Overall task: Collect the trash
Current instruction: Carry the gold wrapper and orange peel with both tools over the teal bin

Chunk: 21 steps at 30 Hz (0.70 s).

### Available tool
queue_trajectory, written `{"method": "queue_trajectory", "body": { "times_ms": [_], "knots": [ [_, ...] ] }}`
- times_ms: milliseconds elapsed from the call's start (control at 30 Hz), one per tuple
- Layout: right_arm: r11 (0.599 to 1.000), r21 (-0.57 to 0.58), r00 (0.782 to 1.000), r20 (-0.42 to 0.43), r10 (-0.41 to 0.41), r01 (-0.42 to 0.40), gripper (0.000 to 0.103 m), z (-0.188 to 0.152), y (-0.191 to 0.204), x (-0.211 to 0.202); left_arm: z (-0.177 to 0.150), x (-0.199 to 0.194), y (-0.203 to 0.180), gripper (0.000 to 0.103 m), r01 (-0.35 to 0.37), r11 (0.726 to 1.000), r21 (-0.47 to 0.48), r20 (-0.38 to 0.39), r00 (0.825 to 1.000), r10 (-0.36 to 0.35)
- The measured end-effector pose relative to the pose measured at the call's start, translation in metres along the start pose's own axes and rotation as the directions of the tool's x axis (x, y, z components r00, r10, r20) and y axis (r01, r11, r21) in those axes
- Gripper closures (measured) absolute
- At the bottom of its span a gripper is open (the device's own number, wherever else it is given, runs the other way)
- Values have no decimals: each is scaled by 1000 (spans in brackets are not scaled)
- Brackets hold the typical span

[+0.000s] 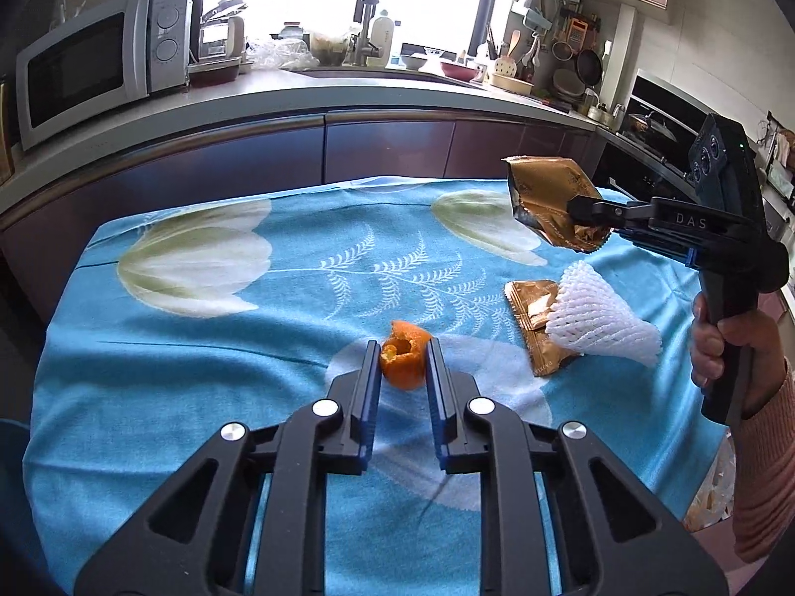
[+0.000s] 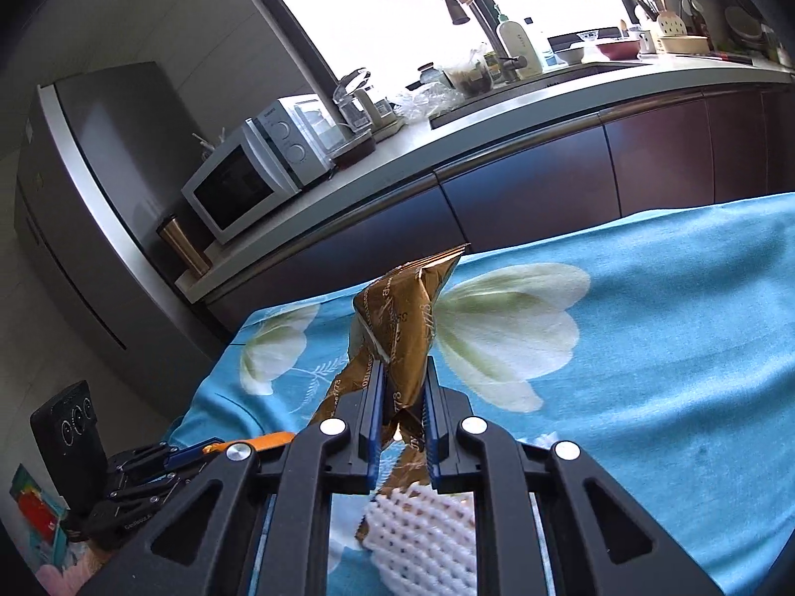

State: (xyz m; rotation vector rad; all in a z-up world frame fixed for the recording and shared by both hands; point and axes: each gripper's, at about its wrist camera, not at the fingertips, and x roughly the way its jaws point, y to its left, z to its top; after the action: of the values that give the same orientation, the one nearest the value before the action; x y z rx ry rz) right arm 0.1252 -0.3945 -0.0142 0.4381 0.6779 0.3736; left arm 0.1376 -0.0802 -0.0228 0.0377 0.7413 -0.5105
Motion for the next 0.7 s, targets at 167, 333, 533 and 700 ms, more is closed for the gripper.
{"method": "queue_trajectory", "body": {
  "times_ms": [167, 333, 533, 700],
  "knots": [
    [997, -17, 997, -19, 77, -78, 90, -17, 28, 1, -12, -24, 16, 86, -24, 999, -29, 19, 1000, 24],
    [990, -50, 990, -57, 127, -130, 90, -34, 57, 8, -24, -47, 33, 86, -47, 997, -57, 36, 998, 49],
    [981, -86, 981, -102, 166, -175, 90, -51, 89, 20, -38, -74, 52, 86, -78, 993, -88, 51, 995, 83],
    [973, -99, 973, -125, 194, -207, 90, -59, 106, 26, -46, -94, 66, 86, -95, 990, -107, 69, 992, 103]
  ]
}}
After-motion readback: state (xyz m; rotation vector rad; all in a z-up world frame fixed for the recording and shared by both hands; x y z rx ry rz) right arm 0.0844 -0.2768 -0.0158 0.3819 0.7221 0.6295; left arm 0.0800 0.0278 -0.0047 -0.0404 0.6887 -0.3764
